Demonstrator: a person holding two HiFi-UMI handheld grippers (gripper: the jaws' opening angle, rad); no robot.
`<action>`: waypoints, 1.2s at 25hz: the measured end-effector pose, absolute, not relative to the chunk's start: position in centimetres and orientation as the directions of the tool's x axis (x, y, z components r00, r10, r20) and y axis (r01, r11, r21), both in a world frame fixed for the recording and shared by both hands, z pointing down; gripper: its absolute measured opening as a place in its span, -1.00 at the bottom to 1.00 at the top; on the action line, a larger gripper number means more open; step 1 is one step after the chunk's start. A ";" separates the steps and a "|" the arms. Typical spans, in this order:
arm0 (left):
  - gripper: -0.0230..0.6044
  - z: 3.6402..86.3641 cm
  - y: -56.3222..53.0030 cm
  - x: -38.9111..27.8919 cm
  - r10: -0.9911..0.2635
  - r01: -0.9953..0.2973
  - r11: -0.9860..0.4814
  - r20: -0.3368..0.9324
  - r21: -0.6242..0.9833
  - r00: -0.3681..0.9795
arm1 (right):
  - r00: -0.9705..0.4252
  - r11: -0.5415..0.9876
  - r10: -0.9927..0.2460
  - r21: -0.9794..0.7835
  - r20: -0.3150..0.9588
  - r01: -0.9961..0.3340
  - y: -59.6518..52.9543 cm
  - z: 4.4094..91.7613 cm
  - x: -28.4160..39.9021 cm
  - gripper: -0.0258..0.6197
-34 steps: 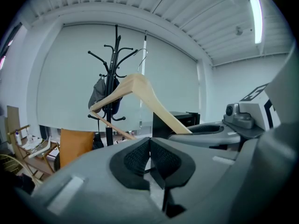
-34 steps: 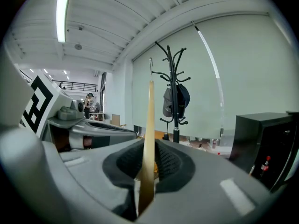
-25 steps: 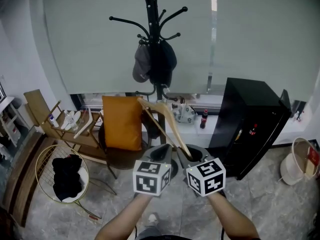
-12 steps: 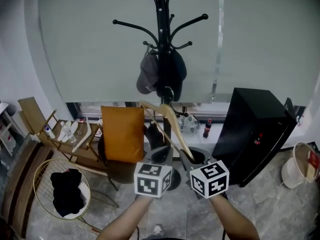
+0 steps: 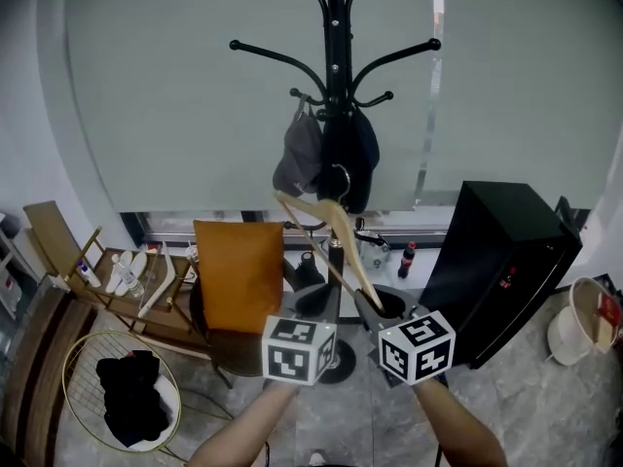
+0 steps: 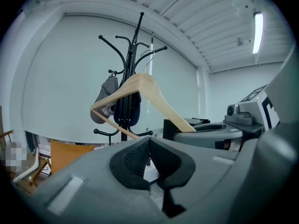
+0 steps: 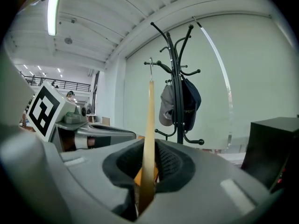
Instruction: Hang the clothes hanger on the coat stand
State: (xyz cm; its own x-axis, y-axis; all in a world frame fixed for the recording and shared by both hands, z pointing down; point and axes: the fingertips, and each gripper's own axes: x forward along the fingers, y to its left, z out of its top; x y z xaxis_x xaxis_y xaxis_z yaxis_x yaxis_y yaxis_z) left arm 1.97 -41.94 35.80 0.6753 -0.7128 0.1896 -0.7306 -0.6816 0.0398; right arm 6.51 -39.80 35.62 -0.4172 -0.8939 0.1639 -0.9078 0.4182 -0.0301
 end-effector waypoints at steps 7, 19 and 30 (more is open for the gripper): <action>-0.91 35.5 -44.0 1.2 -0.699 -0.714 -0.699 0.172 0.037 0.694 | -0.405 0.405 -0.902 -0.033 0.146 -0.914 -41.7 35.4 5.6 -0.79; -0.91 35.8 -47.0 2.7 -0.743 -0.758 -0.652 0.176 0.031 0.646 | -0.474 0.474 -0.873 -0.031 0.111 -0.880 -44.2 35.0 7.3 -0.80; -0.91 34.6 -49.5 5.3 -0.810 -0.823 -0.567 0.162 0.032 0.564 | -0.556 0.558 -0.825 -0.016 0.101 -0.830 -47.7 33.5 10.9 -0.80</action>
